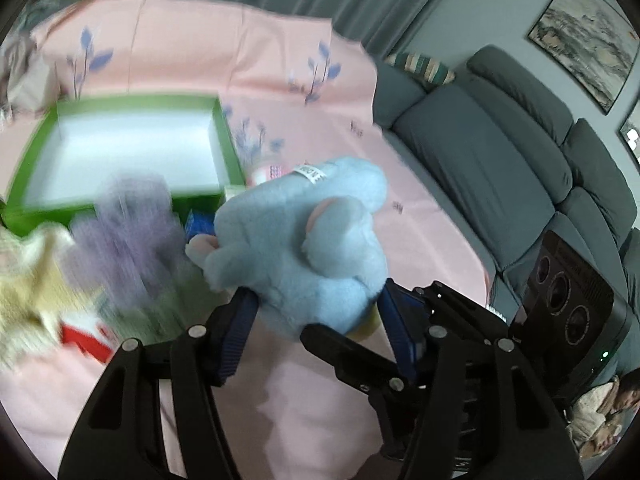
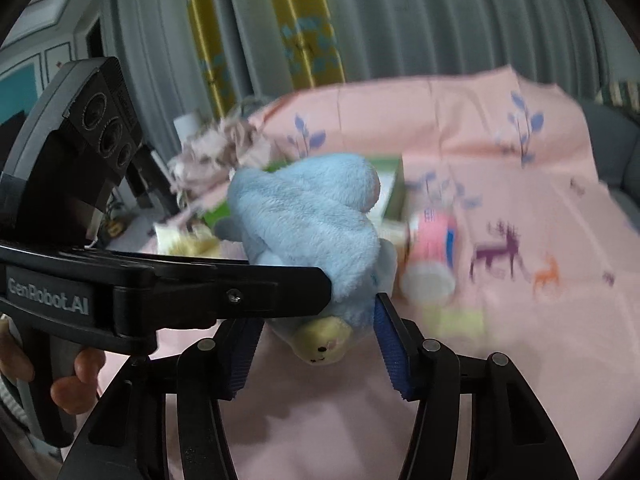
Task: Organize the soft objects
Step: 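Carry the blue plush toy into the green box and open the right gripper, then grasp the green cloth with the right gripper and lift it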
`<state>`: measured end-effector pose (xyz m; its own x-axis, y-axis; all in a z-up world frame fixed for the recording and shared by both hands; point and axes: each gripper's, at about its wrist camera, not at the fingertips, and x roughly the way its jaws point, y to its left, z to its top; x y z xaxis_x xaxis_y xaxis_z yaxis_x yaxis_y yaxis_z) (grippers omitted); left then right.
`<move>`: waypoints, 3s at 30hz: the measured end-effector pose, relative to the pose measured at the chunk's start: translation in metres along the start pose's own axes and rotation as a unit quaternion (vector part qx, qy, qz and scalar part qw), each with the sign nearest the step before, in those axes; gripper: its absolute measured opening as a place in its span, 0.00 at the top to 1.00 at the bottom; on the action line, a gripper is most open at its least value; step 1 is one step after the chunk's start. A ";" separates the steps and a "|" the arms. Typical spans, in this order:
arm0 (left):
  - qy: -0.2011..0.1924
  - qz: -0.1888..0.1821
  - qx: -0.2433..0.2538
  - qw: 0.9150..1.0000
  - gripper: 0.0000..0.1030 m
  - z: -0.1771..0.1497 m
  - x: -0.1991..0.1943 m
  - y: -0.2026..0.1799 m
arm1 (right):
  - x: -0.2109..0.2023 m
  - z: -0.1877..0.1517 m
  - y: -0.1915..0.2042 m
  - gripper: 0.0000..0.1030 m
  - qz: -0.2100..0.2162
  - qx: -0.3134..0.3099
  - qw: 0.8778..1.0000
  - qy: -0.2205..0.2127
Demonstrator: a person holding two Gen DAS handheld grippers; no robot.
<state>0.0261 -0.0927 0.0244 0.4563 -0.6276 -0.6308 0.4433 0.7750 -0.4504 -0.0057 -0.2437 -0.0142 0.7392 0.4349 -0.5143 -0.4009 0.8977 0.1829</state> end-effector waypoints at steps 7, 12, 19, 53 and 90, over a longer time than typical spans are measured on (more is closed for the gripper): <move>-0.046 0.035 0.002 0.998 0.43 0.060 -0.023 0.025 | 0.018 0.060 0.021 0.50 0.022 -0.051 0.997 -0.053; -0.040 0.050 -0.007 0.998 0.43 0.090 -0.011 0.060 | 0.066 0.096 0.025 0.50 0.018 -0.065 0.996 -0.055; -0.006 0.076 -0.058 0.995 0.43 0.118 0.024 0.119 | 0.143 0.124 0.017 0.50 0.027 -0.052 0.998 -0.009; 0.019 0.161 -0.052 0.985 0.01 -0.008 -0.029 0.104 | 0.071 0.005 0.000 0.29 -0.012 0.012 0.996 0.092; 0.053 0.066 -0.094 0.992 0.62 -0.074 0.039 0.114 | 0.117 -0.053 0.019 0.56 0.028 -0.026 0.988 0.148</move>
<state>0.0368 -0.0234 -0.0980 0.4124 -0.5167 -0.7503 0.2293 0.8560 -0.4634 0.0442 -0.1799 -0.1155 0.5264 0.4375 -0.7290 -0.4703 0.8641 0.1790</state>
